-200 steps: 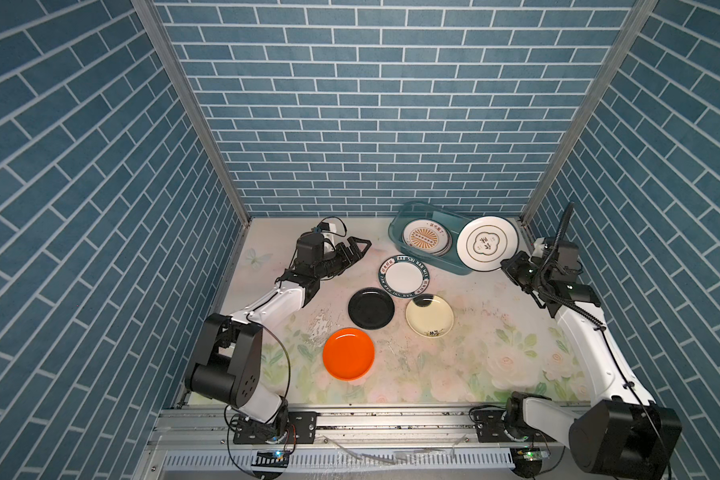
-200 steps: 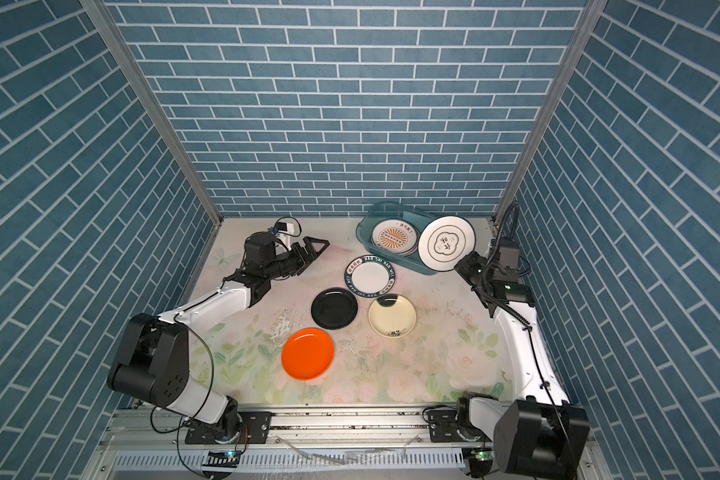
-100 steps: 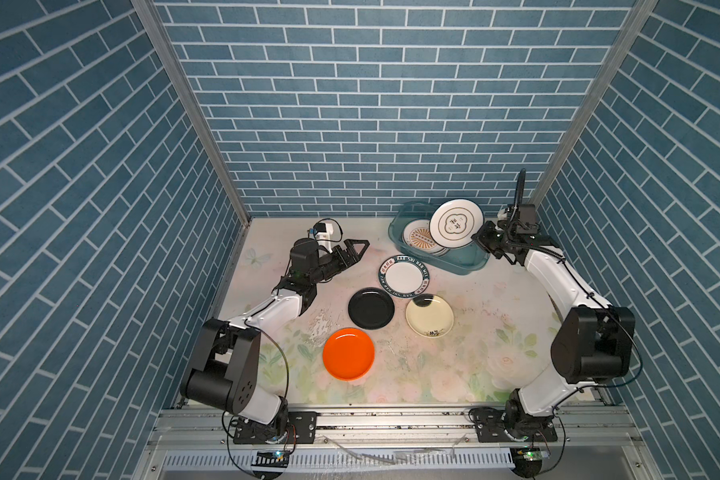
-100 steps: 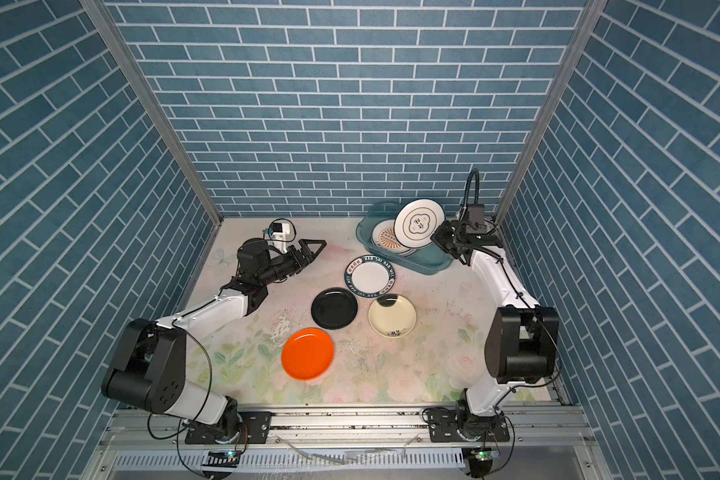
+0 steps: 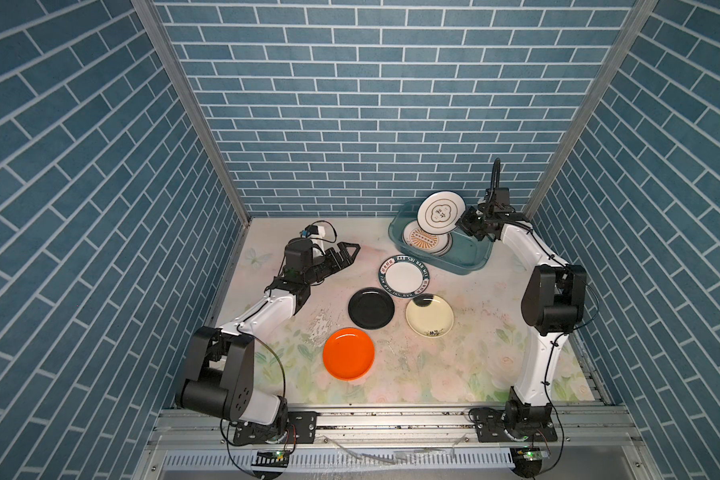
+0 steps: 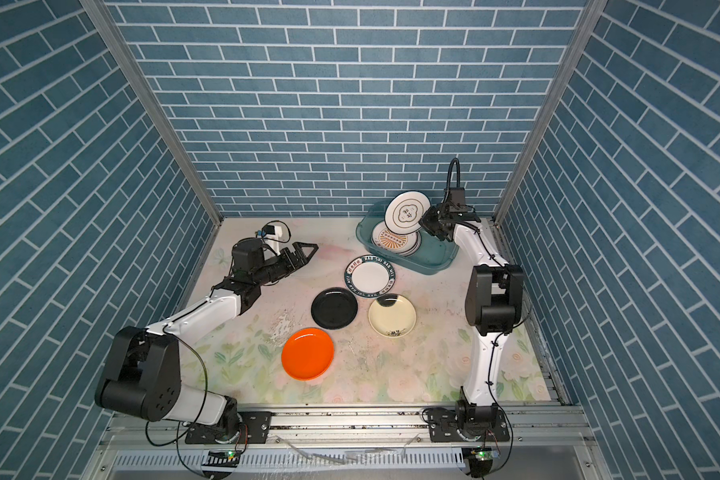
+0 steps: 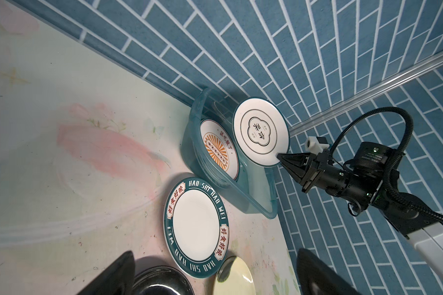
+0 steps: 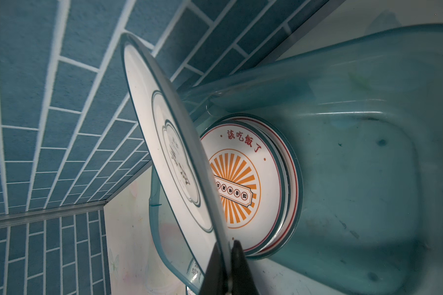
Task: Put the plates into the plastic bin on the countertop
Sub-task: 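Lift the flower-emblem plate by its rim with the right gripper over the bin, then lower the flower-emblem plate into the bin and open the right gripper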
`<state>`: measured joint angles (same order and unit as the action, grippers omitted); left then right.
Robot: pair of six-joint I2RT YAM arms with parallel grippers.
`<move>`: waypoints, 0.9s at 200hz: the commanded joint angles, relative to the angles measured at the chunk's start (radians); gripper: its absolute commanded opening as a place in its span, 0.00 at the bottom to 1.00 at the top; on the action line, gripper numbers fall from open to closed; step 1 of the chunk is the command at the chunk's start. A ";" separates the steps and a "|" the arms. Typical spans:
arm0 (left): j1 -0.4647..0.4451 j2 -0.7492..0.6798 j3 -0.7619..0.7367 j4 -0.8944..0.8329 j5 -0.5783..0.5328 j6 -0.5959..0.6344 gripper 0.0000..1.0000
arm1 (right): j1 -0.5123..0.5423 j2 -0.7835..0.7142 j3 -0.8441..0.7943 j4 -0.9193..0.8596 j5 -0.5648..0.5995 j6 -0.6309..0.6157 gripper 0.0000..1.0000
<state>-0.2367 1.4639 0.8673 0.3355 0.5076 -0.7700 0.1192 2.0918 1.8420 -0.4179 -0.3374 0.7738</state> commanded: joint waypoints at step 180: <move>0.023 0.011 0.038 -0.062 -0.018 0.021 0.99 | 0.059 0.194 0.142 -0.149 -0.046 0.062 0.00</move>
<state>-0.2203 1.4876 0.8993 0.2882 0.4911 -0.7654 0.1722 2.2910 1.9797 -0.5224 -0.4110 0.8200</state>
